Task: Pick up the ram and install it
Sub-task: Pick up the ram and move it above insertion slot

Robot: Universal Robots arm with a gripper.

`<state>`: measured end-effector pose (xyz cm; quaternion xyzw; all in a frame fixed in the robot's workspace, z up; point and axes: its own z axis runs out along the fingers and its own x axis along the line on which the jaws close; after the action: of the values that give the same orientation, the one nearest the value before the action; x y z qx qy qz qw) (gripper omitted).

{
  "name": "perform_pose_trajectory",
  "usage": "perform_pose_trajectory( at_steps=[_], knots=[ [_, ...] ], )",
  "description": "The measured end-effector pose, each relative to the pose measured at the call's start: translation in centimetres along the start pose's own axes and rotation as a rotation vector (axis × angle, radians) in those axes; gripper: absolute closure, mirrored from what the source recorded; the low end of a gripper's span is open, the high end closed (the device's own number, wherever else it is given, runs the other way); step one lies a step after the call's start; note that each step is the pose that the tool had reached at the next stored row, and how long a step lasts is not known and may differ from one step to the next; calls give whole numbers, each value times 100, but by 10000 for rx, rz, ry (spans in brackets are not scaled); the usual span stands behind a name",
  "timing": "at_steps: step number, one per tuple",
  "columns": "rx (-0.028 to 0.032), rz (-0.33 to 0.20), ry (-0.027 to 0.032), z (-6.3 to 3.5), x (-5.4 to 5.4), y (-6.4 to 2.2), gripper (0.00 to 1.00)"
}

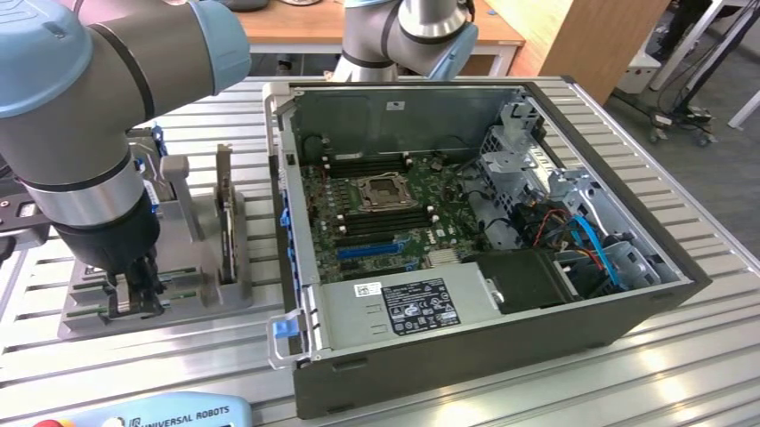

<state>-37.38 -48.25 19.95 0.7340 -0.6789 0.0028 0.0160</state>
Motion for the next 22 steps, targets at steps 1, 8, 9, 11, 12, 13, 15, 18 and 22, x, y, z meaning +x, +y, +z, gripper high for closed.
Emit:
perform_pose_trajectory(
  at_steps=[1, 8, 9, 11, 12, 13, 15, 18, 22],
  knots=[
    [0, 0, 0, 0, 0, 0, 65],
    [0, 1, 0, 0, 0, 0, 73],
    [0, 1, 0, 0, 0, 0, 73],
    [3, 1, -2, 2, -6, -1, 73],
    [2, 0, -1, 1, -14, -2, 73],
    [0, 1, 0, -1, -22, -2, 73],
    [2, -2, 0, 0, -23, -3, 73],
    [0, 0, 0, -1, -24, -6, 73],
    [0, 1, 0, -1, -23, -18, 73]
  ],
)
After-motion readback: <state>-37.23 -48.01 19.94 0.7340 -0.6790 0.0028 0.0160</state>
